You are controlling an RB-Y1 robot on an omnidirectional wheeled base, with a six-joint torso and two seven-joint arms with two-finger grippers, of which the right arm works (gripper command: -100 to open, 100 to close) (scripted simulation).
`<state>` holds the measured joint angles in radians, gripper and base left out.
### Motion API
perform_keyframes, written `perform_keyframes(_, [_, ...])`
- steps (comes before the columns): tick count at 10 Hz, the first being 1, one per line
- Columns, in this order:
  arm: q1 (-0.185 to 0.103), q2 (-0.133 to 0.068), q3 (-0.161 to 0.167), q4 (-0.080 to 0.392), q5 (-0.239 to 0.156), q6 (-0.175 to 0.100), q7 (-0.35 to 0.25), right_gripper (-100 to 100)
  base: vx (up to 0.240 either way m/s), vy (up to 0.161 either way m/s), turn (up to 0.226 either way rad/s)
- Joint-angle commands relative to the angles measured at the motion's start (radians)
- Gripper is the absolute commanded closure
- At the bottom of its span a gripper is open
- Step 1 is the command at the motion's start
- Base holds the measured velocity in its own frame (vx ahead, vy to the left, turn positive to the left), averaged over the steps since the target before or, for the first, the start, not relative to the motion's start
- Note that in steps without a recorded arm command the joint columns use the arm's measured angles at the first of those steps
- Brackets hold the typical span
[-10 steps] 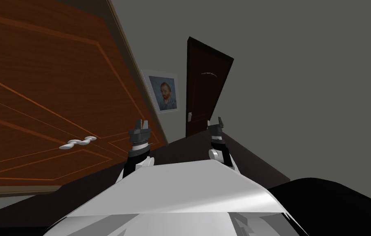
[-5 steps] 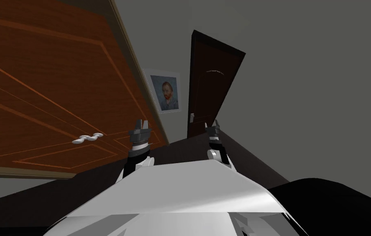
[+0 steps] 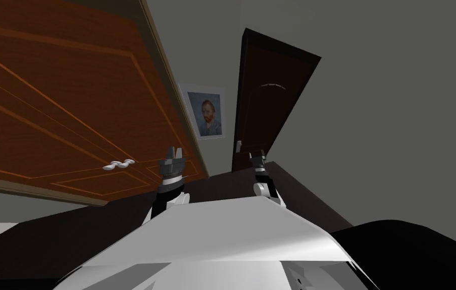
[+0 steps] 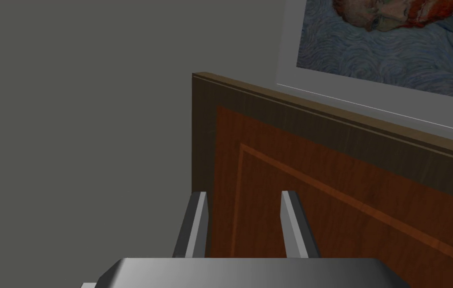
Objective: Pull the door open
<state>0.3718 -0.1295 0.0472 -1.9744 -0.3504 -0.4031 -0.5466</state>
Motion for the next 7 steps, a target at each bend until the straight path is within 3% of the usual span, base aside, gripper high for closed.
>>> perform_keyframes(1, [-0.007,-0.018,0.007,0.04,-0.037,-0.001,-0.049,-100,0.064,-0.093,0.187])
perform_keyframes(7, [-0.055,-0.063,0.033,0.186,-0.168,0.01,-0.205,-100,0.08,-0.086,0.153])
